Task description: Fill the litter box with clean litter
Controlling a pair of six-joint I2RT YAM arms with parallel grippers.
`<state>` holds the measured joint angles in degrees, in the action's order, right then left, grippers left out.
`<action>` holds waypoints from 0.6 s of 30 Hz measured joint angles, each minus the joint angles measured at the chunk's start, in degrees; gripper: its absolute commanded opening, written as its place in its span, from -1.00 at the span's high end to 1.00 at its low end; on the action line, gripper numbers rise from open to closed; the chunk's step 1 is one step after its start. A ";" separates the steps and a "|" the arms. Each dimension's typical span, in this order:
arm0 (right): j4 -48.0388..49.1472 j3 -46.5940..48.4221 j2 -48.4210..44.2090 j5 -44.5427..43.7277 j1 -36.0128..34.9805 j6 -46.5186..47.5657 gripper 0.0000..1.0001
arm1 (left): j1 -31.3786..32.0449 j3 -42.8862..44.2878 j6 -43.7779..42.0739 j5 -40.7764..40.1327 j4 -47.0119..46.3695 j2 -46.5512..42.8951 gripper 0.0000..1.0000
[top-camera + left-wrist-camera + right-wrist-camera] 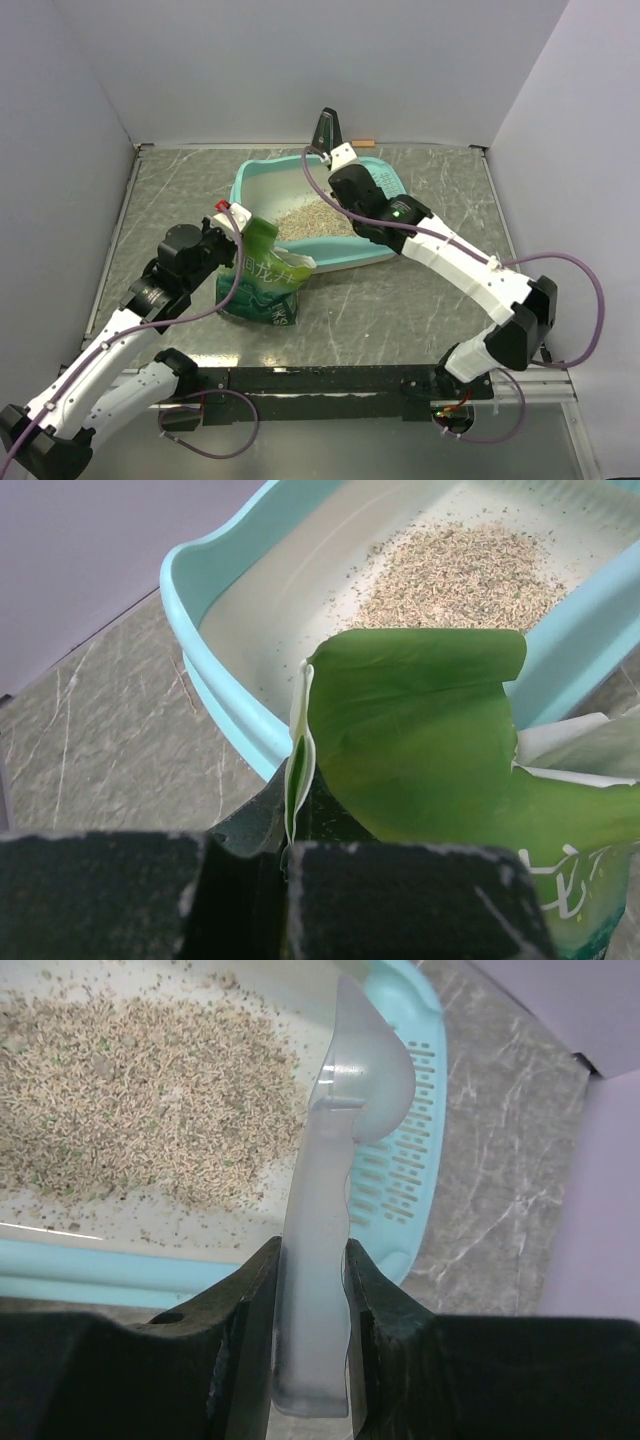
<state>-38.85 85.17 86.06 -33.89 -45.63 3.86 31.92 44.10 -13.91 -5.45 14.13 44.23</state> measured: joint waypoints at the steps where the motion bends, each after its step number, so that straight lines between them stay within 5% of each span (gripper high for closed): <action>1: -0.15 0.00 -0.85 -0.31 -0.33 0.00 1.00 | -0.68 -0.11 0.09 0.55 -0.24 0.07 0.98; 6: -3.78 0.00 -4.59 1.81 -1.51 -2.03 1.00 | -2.38 -0.83 0.37 4.24 -0.94 -1.03 0.98; 18: -13.64 -1.27 -28.26 30.49 -1.66 -14.34 1.00 | -2.54 -4.87 4.94 11.87 1.75 -12.20 0.98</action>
<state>-52.49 83.90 57.80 -3.40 -47.29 -10.48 29.39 39.22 -8.97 6.42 15.88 32.03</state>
